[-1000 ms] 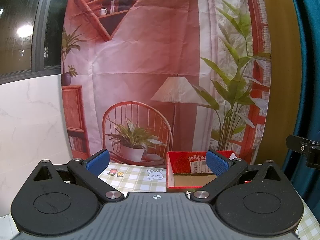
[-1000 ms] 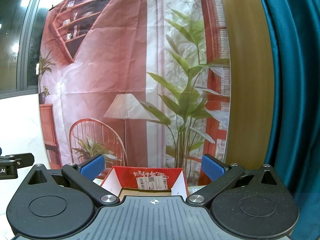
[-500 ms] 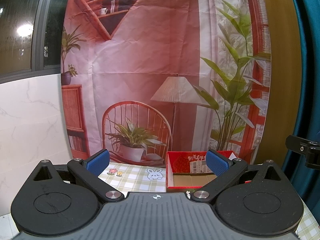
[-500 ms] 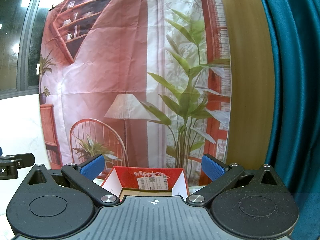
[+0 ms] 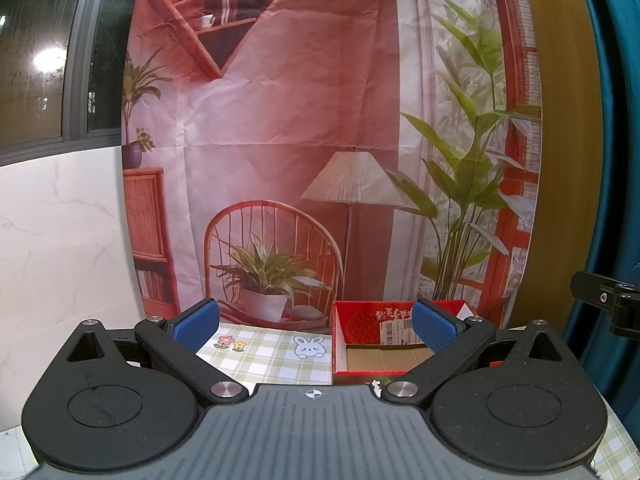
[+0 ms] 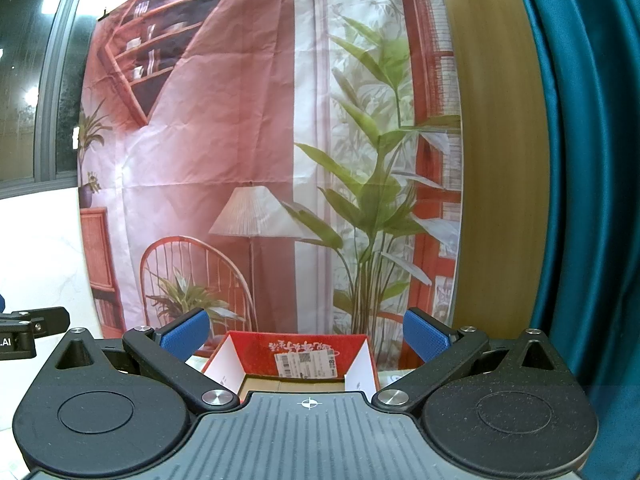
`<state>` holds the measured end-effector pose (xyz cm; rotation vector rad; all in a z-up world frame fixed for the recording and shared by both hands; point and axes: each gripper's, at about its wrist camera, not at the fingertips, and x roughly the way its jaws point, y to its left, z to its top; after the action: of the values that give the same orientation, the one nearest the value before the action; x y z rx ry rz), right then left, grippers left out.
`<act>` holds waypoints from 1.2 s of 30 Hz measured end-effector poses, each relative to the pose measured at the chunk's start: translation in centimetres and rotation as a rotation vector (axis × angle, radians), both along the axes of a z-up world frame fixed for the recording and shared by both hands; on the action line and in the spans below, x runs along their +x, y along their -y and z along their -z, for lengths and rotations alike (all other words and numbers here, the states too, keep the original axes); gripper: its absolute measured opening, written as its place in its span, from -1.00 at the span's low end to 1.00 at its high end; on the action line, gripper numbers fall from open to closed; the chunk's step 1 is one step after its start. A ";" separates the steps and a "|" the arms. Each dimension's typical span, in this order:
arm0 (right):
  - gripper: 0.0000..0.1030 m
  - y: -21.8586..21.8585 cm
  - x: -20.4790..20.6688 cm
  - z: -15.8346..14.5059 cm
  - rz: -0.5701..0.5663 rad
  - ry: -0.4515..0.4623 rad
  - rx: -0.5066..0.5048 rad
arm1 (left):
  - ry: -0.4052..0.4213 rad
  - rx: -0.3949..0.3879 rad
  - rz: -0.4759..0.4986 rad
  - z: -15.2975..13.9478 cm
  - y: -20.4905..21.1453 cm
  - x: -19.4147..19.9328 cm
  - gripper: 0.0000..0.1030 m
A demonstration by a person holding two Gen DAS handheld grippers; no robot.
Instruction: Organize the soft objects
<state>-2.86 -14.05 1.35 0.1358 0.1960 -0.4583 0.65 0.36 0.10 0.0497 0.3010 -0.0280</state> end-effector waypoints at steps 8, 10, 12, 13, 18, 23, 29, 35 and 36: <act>0.99 0.0 0.0 0.0 -0.001 0.000 0.002 | -0.002 -0.001 0.000 0.1 0.1 0.0 1.00; 0.99 0.0 0.0 0.0 0.000 -0.001 0.002 | -0.002 -0.001 0.000 0.1 0.1 0.0 1.00; 0.99 0.0 0.0 0.0 -0.001 -0.001 0.002 | -0.002 -0.001 0.000 0.1 0.1 0.0 1.00; 0.99 0.0 0.0 0.0 0.000 0.000 0.003 | -0.002 -0.001 0.000 0.1 0.1 0.0 1.00; 0.99 0.0 0.0 0.0 0.000 0.000 0.003 | -0.002 -0.001 0.000 0.2 0.0 0.0 1.00; 0.99 0.1 0.1 0.1 0.000 -0.001 0.003 | -0.002 -0.002 0.000 0.2 0.0 0.0 1.00; 0.99 0.2 0.1 0.1 -0.001 0.000 0.004 | -0.005 -0.002 0.003 0.6 0.0 0.1 1.00; 0.99 0.4 0.0 0.2 -0.009 0.007 0.013 | -0.006 0.000 -0.007 1.2 0.1 0.4 1.00; 0.99 0.4 0.0 0.2 -0.016 0.013 0.020 | -0.003 -0.001 -0.012 1.5 0.0 0.5 1.00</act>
<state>-2.86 -14.49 1.12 0.1563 0.1891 -0.4396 1.19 0.32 -1.42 0.0466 0.3043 -0.0162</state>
